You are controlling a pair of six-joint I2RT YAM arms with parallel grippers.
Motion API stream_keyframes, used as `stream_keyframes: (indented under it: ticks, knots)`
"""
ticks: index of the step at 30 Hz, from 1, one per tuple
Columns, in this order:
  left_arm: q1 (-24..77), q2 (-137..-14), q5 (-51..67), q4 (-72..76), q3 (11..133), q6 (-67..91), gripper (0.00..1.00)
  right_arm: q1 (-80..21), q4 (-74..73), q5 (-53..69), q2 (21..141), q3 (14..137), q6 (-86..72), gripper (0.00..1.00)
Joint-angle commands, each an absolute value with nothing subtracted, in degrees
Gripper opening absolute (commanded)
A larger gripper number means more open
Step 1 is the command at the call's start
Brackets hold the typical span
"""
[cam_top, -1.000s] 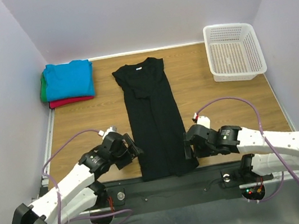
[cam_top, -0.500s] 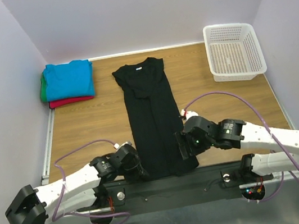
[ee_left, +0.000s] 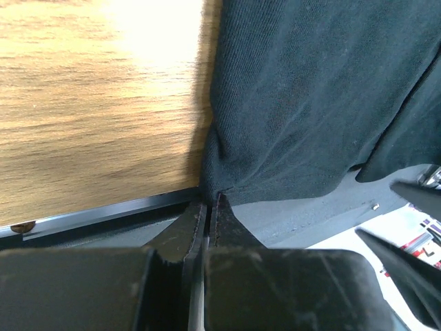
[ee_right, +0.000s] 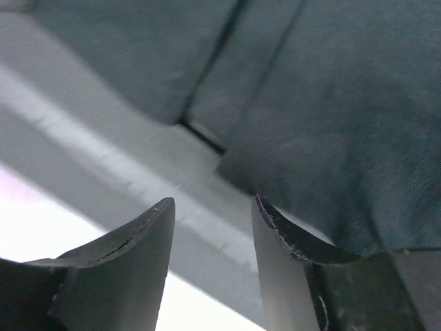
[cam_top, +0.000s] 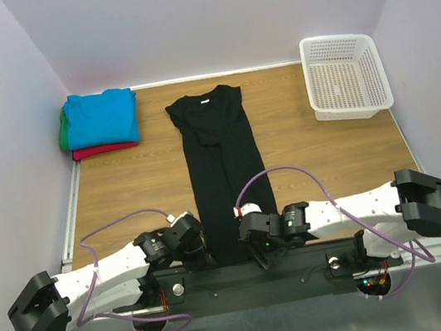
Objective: Fold and stack the t-shirts
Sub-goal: Fold the tshirt
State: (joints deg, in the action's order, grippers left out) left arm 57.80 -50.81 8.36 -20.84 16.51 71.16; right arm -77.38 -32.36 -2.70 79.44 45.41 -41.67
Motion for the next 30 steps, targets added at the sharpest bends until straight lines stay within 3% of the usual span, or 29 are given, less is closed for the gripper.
stream_keyframes:
  ticks: [1,30]
  knots:
    - [58.18,-50.45,7.12,-22.15,16.44,71.37,0.01,-78.48,-29.8,-6.5,81.47,48.16,-43.33,0.52]
    - [58.18,-51.59,7.38,-20.3,16.17,71.02,0.0,-78.93,-30.67,-9.58,88.24,47.73,-45.0,0.34]
